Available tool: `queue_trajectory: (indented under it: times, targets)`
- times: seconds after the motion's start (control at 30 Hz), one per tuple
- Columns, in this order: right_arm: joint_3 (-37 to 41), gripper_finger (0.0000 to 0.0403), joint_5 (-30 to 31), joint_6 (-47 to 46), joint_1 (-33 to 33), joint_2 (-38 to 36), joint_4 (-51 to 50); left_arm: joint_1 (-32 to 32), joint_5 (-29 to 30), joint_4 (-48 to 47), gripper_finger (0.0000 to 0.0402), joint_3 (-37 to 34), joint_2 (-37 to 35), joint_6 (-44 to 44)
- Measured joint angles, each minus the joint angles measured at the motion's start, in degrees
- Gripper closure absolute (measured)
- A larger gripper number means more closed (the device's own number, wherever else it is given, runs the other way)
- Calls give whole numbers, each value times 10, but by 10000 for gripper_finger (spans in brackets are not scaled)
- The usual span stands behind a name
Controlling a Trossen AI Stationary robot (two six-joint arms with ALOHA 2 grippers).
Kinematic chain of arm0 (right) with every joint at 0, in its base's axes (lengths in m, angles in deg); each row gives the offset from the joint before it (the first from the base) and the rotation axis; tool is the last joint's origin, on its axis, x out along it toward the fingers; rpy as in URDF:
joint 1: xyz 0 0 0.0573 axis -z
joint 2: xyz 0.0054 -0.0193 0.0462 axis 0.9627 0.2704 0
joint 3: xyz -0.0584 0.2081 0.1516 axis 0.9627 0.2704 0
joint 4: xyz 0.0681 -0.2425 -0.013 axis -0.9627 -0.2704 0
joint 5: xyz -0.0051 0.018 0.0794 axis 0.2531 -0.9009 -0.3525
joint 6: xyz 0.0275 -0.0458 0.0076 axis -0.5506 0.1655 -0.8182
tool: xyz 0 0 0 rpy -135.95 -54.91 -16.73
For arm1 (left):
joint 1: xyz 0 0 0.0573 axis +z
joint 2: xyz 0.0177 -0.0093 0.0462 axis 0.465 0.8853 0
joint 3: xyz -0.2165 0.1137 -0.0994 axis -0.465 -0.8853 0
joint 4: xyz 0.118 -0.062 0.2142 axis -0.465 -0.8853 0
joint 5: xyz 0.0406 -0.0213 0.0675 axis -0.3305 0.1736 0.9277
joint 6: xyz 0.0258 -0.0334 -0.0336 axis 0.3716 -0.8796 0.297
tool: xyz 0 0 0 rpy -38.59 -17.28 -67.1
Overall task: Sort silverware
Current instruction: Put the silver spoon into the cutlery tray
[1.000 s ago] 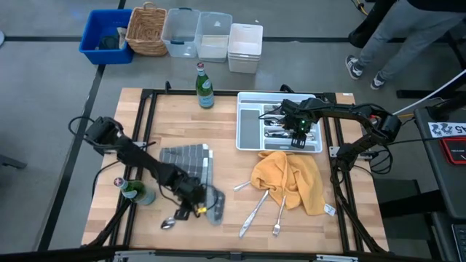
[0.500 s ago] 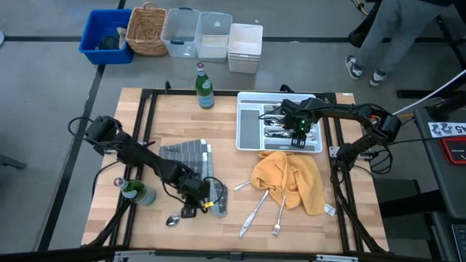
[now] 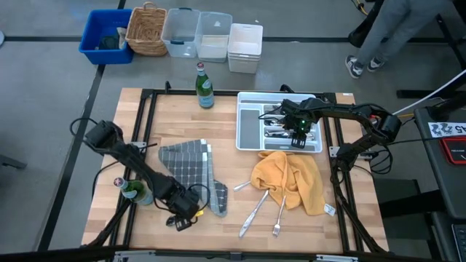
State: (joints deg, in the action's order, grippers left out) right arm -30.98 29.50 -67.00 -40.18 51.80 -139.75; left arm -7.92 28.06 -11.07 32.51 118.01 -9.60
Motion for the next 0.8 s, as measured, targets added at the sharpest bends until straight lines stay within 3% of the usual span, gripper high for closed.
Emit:
queue_trajectory:
  times: [0.4, 0.8]
  targets:
    - [0, 259, 0, 6, 0, 0, 0, -8, 47, -27, 263, 0, 8, -100]
    - [0, 259, 0, 7, 0, 0, -2, -11, 48, -29, 263, 2, 46, -82]
